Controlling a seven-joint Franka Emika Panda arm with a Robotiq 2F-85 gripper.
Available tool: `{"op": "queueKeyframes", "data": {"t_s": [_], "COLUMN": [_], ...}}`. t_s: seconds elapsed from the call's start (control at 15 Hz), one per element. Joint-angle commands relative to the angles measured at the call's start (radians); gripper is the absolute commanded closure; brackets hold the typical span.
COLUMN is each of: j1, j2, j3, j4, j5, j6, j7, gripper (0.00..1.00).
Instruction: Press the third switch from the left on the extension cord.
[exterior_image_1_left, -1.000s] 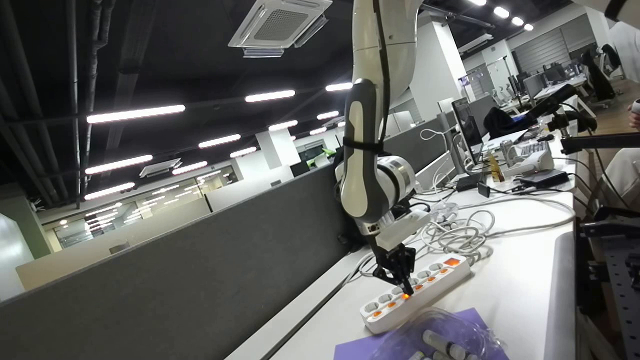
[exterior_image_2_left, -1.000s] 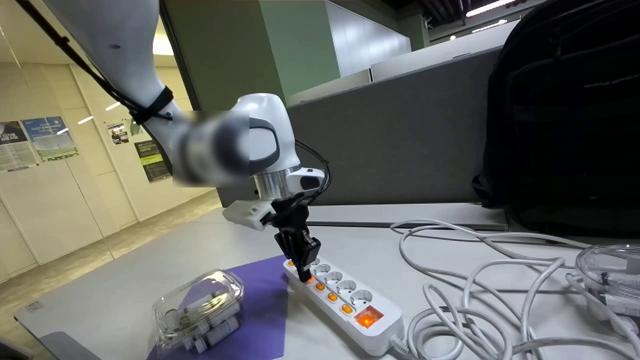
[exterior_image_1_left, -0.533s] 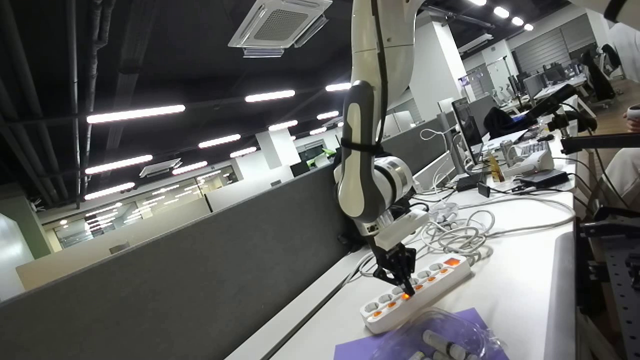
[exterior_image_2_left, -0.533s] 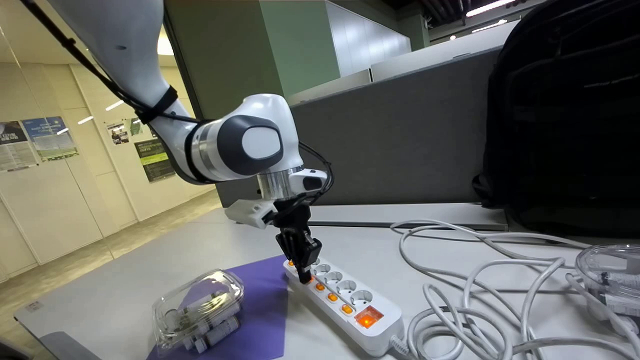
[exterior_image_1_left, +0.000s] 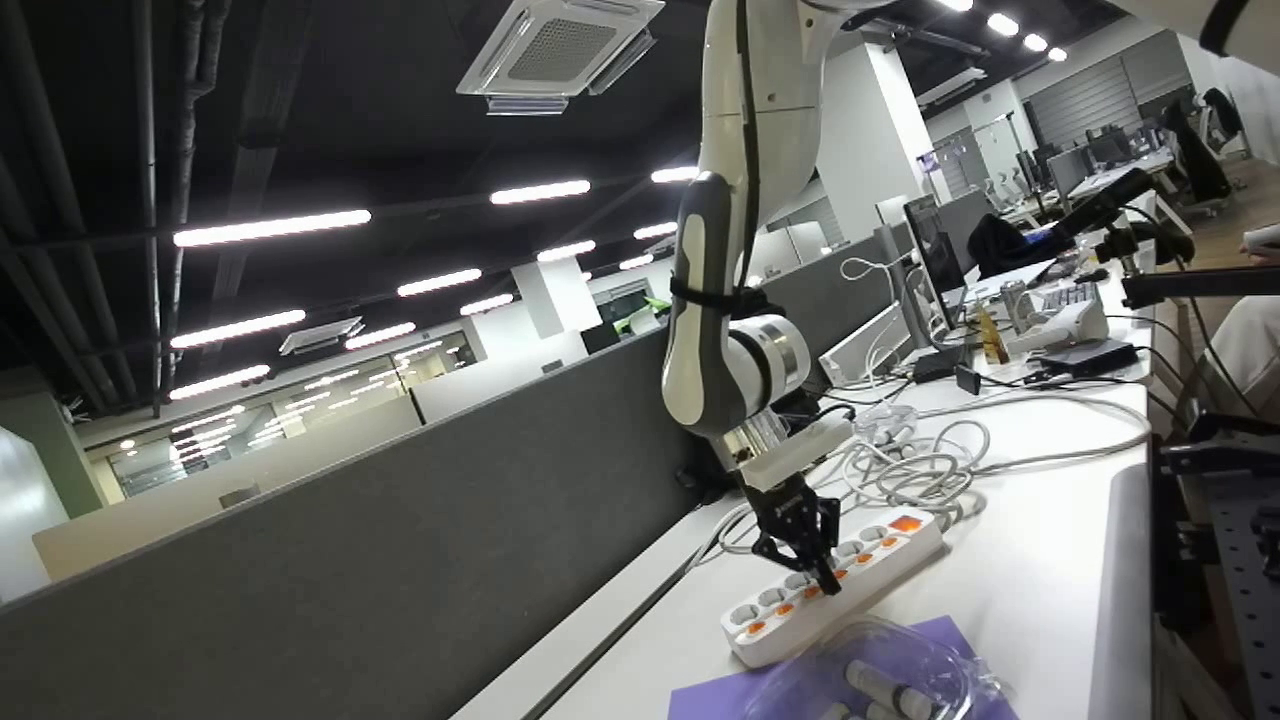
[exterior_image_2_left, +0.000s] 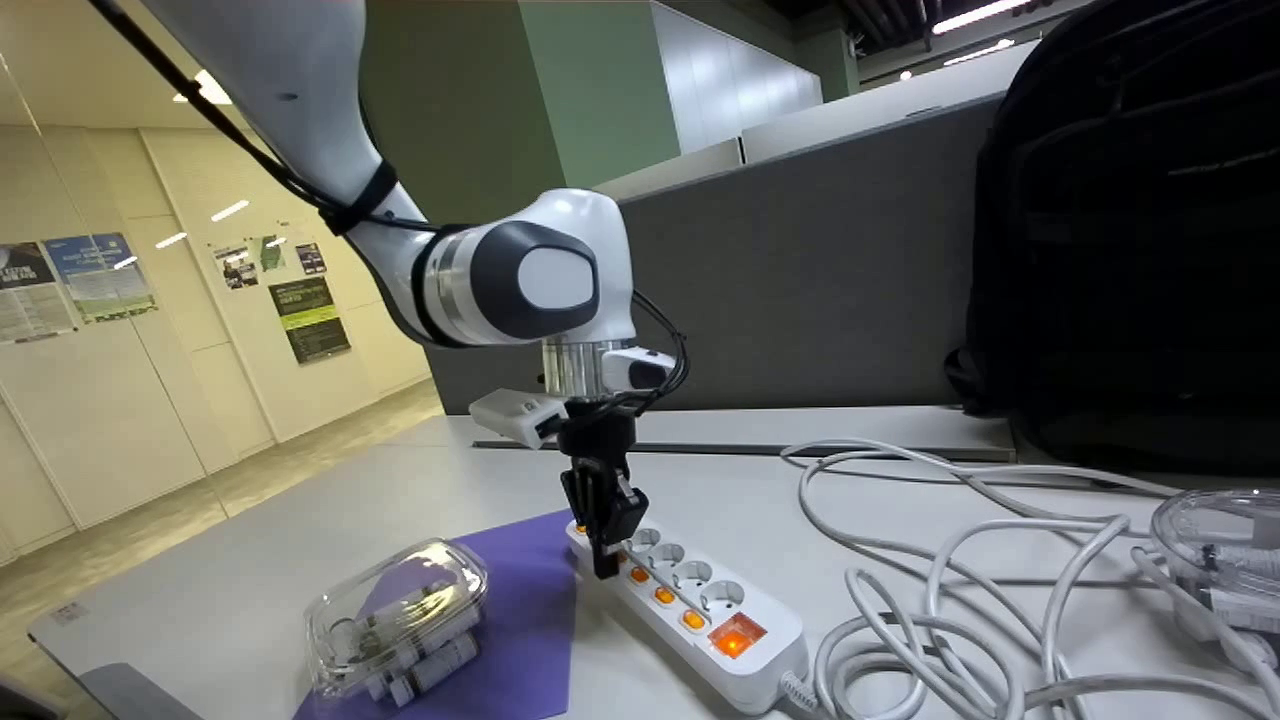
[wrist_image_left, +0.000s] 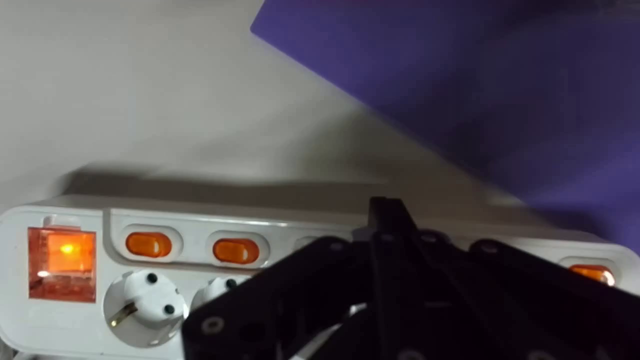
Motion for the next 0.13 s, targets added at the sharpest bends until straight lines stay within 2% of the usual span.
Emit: {"op": "queueKeyframes", "data": {"t_s": [0.0,0.07], "j1": [-0.058,-0.067], "j2": [0.045,0.042], "j3": [0.036,0.040], "j4": [0.066,0.073], "j5": [0.050,0.058], "j6": [-0.113,-0.145], "j7": [-0.049,-0.064], "gripper": [1.00,1.00]}}
